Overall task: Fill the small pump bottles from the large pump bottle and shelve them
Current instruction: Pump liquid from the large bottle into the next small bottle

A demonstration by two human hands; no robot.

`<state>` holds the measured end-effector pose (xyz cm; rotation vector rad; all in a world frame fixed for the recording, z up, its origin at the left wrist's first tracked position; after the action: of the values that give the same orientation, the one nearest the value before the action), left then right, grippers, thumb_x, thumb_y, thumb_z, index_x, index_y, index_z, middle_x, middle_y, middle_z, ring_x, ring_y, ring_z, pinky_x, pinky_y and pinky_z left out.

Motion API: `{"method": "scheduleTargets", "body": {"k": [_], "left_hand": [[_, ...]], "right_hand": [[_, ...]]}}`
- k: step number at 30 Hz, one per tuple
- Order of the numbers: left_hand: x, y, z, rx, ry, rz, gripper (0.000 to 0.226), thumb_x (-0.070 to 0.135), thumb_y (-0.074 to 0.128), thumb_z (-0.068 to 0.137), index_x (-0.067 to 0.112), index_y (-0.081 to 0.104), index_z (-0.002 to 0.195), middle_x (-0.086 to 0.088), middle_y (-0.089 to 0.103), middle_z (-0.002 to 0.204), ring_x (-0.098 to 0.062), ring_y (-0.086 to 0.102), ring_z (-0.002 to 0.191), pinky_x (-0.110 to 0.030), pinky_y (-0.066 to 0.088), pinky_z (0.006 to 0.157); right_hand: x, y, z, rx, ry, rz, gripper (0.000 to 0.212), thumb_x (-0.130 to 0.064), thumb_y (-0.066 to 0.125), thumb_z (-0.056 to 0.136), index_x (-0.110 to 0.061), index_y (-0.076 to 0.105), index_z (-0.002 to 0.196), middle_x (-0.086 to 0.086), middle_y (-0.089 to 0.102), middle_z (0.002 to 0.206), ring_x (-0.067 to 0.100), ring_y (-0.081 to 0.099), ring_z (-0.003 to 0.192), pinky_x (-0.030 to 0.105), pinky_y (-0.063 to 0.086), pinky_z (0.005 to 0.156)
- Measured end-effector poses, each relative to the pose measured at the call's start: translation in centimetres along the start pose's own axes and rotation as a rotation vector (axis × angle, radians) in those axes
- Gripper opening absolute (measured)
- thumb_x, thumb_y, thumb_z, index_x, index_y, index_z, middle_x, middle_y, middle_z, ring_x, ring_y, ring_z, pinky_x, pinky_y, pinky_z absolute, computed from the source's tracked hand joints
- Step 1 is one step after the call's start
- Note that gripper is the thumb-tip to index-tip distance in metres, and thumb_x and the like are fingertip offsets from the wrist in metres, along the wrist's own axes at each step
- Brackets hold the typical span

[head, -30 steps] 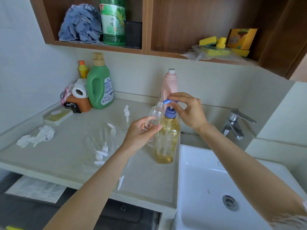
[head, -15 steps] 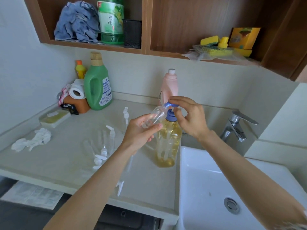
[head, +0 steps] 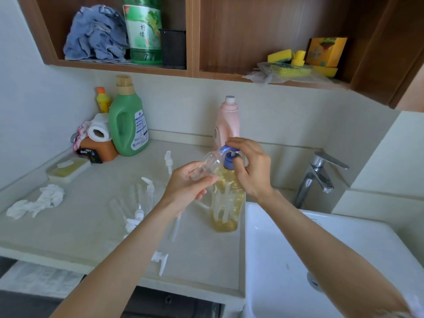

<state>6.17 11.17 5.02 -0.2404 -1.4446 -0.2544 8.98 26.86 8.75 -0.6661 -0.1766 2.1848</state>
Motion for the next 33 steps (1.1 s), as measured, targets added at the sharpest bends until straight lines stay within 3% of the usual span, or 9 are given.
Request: {"method": "scheduleTargets", "body": {"k": [5, 9, 14, 21, 23, 27, 33], "left_hand": [[0.7, 0.7, -0.2, -0.013, 0.042, -0.054, 0.024, 0.004, 0.073, 0.08, 0.022, 0.065, 0.094, 0.013, 0.064, 0.063, -0.009, 0.048, 0.048, -0.02, 0.04, 0.045], [0.1, 0.9, -0.1, -0.006, 0.042, -0.101, 0.024, 0.0, 0.071, 0.08, 0.02, 0.066, 0.094, 0.012, 0.062, 0.061, -0.011, 0.046, 0.048, -0.02, 0.039, 0.045], [-1.0, 0.8, -0.4, -0.012, -0.003, -0.083, 0.022, 0.002, 0.071, 0.081, 0.016, 0.066, 0.097, 0.011, 0.062, 0.062, -0.012, 0.045, 0.048, -0.02, 0.038, 0.045], [-0.5, 0.9, -0.5, -0.024, -0.013, -0.093, 0.024, 0.003, 0.071, 0.081, 0.016, 0.067, 0.101, 0.011, 0.062, 0.066, -0.013, 0.047, 0.05, -0.021, 0.04, 0.046], [0.1, 1.1, -0.3, -0.036, -0.001, -0.09, 0.025, 0.004, 0.071, 0.081, 0.02, 0.066, 0.099, 0.01, 0.063, 0.065, -0.012, 0.048, 0.051, -0.021, 0.041, 0.047], [0.4, 1.2, 0.0, -0.024, 0.018, -0.091, 0.025, 0.003, 0.071, 0.081, 0.023, 0.066, 0.094, 0.013, 0.063, 0.064, -0.011, 0.048, 0.051, -0.021, 0.041, 0.046], [-0.7, 1.0, 0.3, -0.022, 0.005, -0.073, 0.022, 0.002, 0.07, 0.081, 0.018, 0.066, 0.095, 0.013, 0.062, 0.064, -0.011, 0.047, 0.05, -0.02, 0.039, 0.046]], "right_hand": [[0.3, -0.5, 1.1, 0.002, -0.02, 0.008, 0.037, -0.012, 0.041, 0.079, -0.004, 0.073, 0.095, 0.005, 0.072, 0.102, 0.016, 0.063, 0.098, 0.022, 0.048, 0.09], [0.2, 0.8, -0.9, 0.067, -0.045, 0.04, 0.036, -0.01, 0.042, 0.077, 0.001, 0.068, 0.098, 0.01, 0.067, 0.104, 0.023, 0.058, 0.105, 0.028, 0.044, 0.093], [1.1, 1.8, -1.6, 0.068, -0.062, 0.006, 0.038, -0.012, 0.039, 0.07, 0.0, 0.068, 0.092, 0.012, 0.065, 0.096, 0.022, 0.054, 0.095, 0.043, 0.044, 0.082], [0.4, 0.2, 0.3, -0.047, -0.128, -0.001, 0.034, -0.016, 0.045, 0.074, -0.001, 0.07, 0.091, 0.011, 0.065, 0.089, 0.027, 0.055, 0.083, 0.027, 0.04, 0.082], [0.5, -0.6, 2.0, -0.079, -0.172, 0.013, 0.032, -0.016, 0.046, 0.078, -0.001, 0.071, 0.09, 0.01, 0.067, 0.087, 0.027, 0.058, 0.082, 0.031, 0.045, 0.079], [1.0, -0.3, 2.2, -0.087, -0.176, 0.0, 0.035, -0.017, 0.043, 0.085, 0.0, 0.072, 0.096, 0.011, 0.07, 0.099, 0.023, 0.062, 0.095, 0.041, 0.05, 0.083], [1.9, 1.6, -0.8, 0.033, -0.044, 0.151, 0.04, -0.01, 0.039, 0.082, 0.005, 0.069, 0.104, 0.016, 0.066, 0.109, 0.018, 0.056, 0.11, 0.025, 0.042, 0.099]]}}
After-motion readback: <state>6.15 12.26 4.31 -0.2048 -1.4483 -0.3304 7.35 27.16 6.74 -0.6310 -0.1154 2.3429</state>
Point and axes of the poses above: each hand's wrist, its own z-axis towards the middle knuckle, its own y-axis out of the palm, x = y × z, the point moved 4 cm from there along z, towards the middle knuckle
